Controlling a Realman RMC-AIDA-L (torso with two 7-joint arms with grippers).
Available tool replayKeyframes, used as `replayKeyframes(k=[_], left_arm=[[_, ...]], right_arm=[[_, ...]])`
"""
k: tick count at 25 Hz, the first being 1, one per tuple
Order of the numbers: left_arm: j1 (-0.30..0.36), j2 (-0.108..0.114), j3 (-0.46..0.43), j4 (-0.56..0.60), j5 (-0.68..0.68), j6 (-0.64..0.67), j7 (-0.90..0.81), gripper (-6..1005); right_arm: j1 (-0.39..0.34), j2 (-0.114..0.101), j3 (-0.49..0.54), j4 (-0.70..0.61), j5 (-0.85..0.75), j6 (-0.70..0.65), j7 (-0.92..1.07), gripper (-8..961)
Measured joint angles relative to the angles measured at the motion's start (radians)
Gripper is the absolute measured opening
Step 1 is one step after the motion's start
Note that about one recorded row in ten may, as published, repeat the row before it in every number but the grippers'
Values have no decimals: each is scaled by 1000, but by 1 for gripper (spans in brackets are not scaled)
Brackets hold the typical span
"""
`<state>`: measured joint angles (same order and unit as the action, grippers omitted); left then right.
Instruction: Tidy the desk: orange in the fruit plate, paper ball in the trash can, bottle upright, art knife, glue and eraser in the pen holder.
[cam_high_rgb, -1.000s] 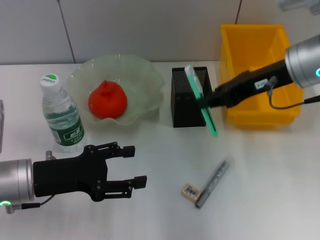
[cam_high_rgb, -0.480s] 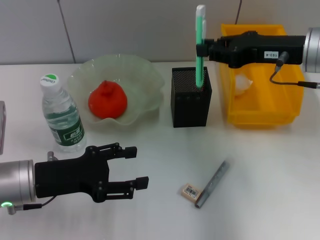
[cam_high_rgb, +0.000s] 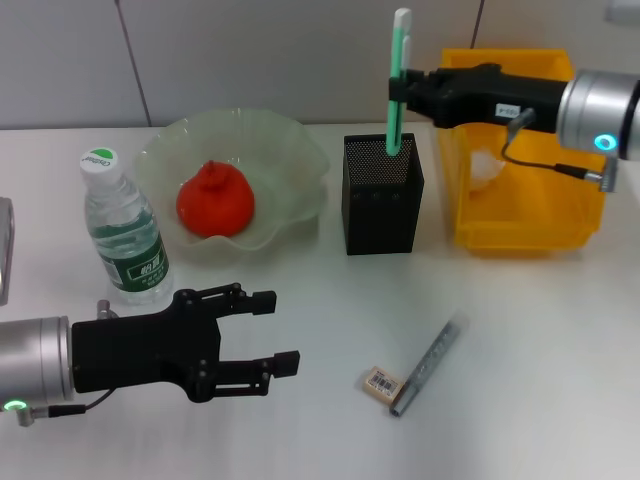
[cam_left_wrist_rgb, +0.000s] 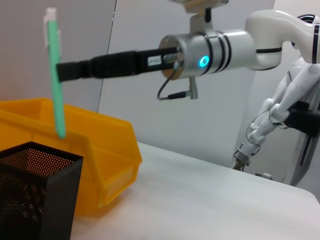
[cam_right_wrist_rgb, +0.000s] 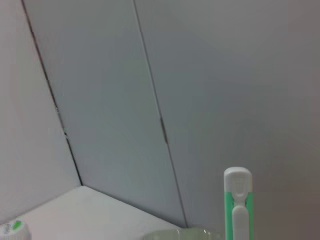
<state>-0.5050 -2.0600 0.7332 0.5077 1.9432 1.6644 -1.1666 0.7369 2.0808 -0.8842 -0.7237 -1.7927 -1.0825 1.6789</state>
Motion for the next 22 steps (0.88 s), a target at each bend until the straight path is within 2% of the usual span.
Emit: replayKeyframes(k=[6, 15, 22], left_arm=[[-1, 0, 0, 0, 0, 0, -2, 813], [-1, 0, -1, -1, 0, 1, -2, 813], [6, 0, -3, -2, 0, 5, -2, 813]], right_arm=[[33, 1, -8, 92, 1, 76, -64, 237], [18, 0, -15, 100, -5, 74, -67, 249], [-6, 0, -14, 81, 45, 58, -68, 524]])
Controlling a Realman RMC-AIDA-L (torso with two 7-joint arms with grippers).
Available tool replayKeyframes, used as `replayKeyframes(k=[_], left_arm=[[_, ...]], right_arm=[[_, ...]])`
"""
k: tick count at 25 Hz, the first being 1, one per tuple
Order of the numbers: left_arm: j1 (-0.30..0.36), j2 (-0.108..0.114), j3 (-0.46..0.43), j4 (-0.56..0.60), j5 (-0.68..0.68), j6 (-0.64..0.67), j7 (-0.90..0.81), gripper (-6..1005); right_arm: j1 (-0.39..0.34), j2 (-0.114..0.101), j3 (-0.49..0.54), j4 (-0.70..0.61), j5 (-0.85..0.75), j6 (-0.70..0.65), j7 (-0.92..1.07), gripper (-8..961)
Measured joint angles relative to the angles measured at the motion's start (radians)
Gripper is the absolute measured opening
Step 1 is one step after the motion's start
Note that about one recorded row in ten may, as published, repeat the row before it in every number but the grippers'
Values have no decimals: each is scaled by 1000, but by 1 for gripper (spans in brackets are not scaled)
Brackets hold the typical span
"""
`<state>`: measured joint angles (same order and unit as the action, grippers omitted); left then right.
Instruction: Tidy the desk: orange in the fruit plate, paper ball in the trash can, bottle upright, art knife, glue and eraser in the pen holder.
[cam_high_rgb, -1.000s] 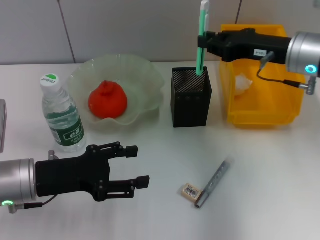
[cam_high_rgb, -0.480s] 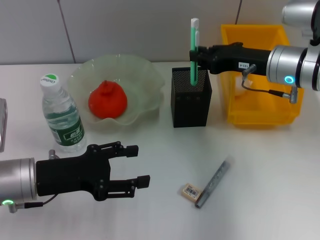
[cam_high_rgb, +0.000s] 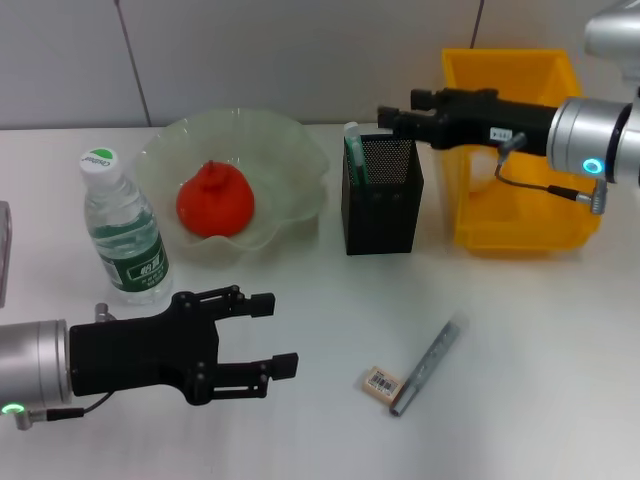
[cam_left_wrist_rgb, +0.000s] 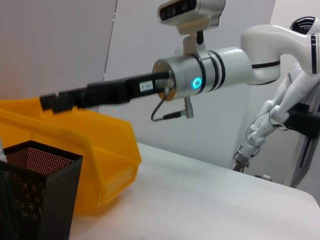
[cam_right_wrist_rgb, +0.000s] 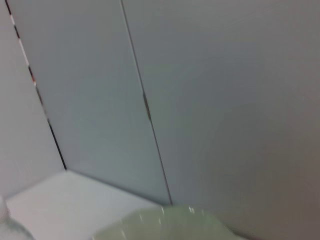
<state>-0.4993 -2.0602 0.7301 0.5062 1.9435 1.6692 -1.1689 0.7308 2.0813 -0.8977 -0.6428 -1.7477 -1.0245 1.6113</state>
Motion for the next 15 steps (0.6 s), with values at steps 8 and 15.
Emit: replayKeyframes(k=[8, 15], left_arm=[[2, -1, -3, -1, 0, 2, 0, 813], [4, -1, -5, -2, -1, 3, 3, 812]], right_arm=[[-44, -13, 12, -43, 199, -222, -34, 642], [-2, -82, -51, -82, 65, -482, 124, 642]])
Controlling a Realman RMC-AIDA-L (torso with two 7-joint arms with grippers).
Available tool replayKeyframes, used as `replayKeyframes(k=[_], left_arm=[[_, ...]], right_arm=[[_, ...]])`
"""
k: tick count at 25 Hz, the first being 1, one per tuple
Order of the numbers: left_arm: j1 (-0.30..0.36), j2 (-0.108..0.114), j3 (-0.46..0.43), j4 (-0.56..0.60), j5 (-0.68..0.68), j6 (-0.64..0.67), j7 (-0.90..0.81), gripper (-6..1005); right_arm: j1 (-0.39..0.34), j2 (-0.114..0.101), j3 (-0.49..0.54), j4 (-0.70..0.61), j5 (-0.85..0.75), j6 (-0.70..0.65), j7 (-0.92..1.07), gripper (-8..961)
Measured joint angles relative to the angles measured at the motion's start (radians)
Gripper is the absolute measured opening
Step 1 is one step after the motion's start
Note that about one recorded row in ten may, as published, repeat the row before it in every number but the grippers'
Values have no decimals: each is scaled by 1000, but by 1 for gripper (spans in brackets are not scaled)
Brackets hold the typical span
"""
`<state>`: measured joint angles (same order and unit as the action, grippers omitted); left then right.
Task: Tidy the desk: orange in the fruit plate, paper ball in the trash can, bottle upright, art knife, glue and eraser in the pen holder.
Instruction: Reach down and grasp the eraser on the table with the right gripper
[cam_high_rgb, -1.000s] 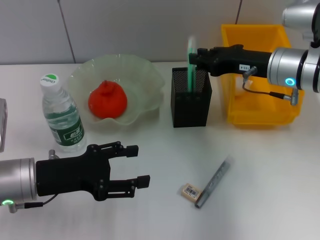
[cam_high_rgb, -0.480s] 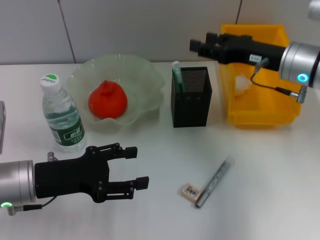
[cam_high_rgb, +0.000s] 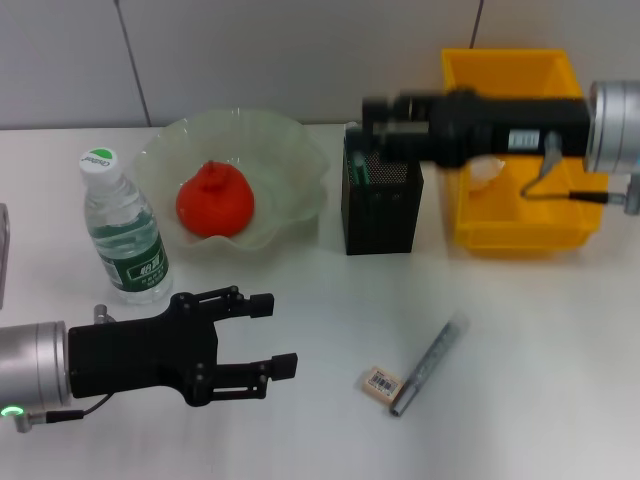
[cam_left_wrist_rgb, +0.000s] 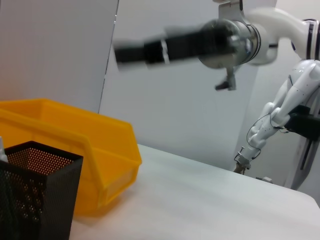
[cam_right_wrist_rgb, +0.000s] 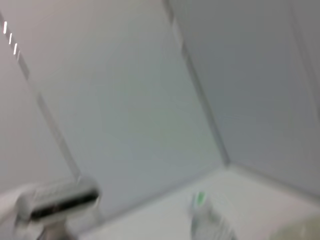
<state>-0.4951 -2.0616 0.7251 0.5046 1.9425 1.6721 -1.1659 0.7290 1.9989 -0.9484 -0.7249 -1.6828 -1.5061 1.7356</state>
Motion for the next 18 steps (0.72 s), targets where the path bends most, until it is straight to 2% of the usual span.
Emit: replayKeyframes(k=[1, 2, 4, 5, 7, 8, 9, 10, 11, 13, 15, 16, 17, 18], left_arm=[[3, 0, 0, 0, 0, 0, 2, 812], [5, 1, 0, 0, 0, 0, 5, 812], [16, 9, 1, 5, 0, 0, 9, 812], [16, 9, 1, 5, 0, 0, 9, 812], [22, 12, 2, 9, 3, 1, 10, 812], [25, 15, 3, 11, 5, 1, 13, 812], [33, 22, 5, 9, 6, 1, 25, 812], [33, 22, 5, 9, 6, 1, 25, 812], [41, 27, 7, 9, 7, 1, 37, 812], [46, 28, 7, 9, 7, 1, 44, 812], [58, 29, 3, 12, 7, 0, 58, 812], [58, 29, 3, 12, 7, 0, 58, 812], [58, 29, 3, 12, 7, 0, 58, 812], [63, 30, 0, 12, 7, -1, 62, 812]], right_arm=[[33, -18, -12, -3, -93, -37, 66, 642], [33, -18, -12, -3, -93, -37, 66, 642], [78, -26, -14, -10, -249, -71, 160, 642], [78, -26, -14, -10, -249, -71, 160, 641], [115, -25, -15, -13, -365, -85, 224, 641], [133, -21, -16, -13, -417, -88, 247, 641], [166, -8, -23, -13, -498, -92, 280, 641], [166, -8, -23, -13, -498, -92, 280, 641], [195, 9, -43, -11, -561, -90, 306, 641], [207, 16, -56, -10, -589, -85, 316, 641], [235, 42, -100, -8, -663, -71, 341, 641], [253, 62, -134, -8, -719, -53, 353, 641], [253, 62, -134, -8, -719, -53, 353, 641], [261, 72, -156, -5, -743, -39, 359, 641]])
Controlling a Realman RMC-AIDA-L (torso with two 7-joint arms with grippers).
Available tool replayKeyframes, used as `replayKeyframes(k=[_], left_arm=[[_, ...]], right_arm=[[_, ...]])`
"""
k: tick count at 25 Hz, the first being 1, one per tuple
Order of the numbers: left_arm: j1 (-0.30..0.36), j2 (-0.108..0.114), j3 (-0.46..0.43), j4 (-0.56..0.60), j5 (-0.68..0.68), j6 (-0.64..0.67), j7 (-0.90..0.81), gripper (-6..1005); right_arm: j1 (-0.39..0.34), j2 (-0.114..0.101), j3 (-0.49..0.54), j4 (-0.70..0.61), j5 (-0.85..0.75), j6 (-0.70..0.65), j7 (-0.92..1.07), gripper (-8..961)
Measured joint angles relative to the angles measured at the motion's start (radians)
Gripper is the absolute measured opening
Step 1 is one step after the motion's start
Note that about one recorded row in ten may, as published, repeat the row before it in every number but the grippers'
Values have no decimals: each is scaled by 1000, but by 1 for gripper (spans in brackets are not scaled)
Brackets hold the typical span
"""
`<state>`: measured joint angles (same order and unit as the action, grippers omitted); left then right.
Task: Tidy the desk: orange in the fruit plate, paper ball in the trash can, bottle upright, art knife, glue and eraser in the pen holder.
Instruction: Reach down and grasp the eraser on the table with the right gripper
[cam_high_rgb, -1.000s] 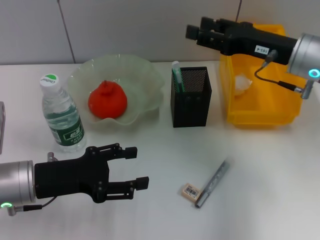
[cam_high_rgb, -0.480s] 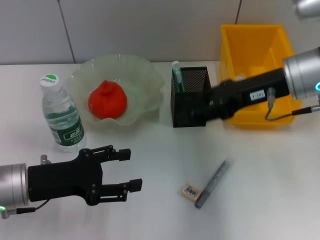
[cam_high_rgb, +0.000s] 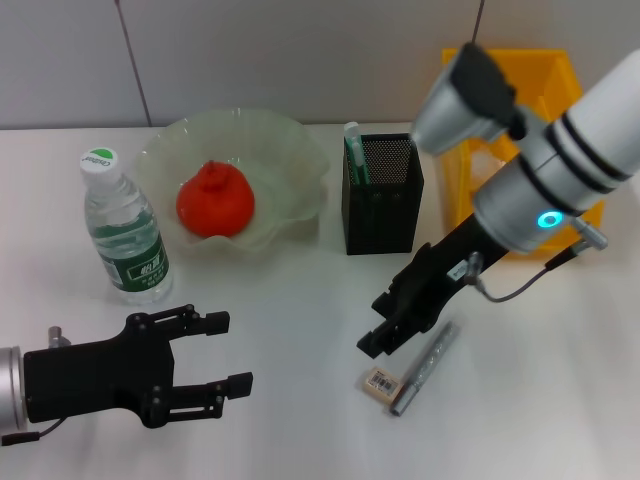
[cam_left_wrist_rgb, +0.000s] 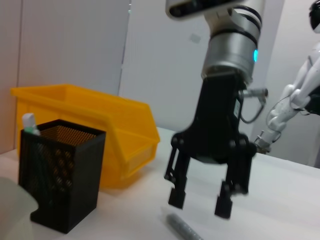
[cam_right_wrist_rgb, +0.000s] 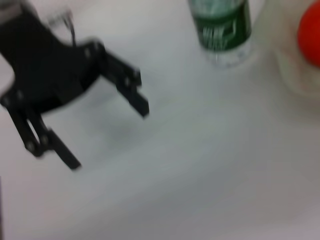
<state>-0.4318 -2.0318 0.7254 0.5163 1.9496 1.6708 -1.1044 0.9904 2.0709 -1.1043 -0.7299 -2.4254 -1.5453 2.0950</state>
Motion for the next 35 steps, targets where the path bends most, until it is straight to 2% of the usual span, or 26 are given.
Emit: replayKeyframes(k=[1, 2, 3, 14, 18, 35], left_arm=[[7, 5, -4, -6, -2, -7, 1, 812], [7, 5, -4, -6, -2, -7, 1, 812], [8, 6, -4, -7, -3, -8, 1, 812], [10, 2, -7, -7, -7, -14, 1, 812], [10, 1, -8, -5, -8, -14, -2, 812], [2, -1, -19, -4, -8, -14, -7, 812]], right_arm=[[16, 9, -46, 13, -23, 28, 13, 641], [16, 9, -46, 13, -23, 28, 13, 641], [30, 12, -100, 34, -25, 56, 25, 641], [34, 17, -251, 44, -11, 103, 14, 642], [27, 18, -343, 42, 38, 133, 4, 642], [25, 21, -479, 46, 90, 194, 9, 632]])
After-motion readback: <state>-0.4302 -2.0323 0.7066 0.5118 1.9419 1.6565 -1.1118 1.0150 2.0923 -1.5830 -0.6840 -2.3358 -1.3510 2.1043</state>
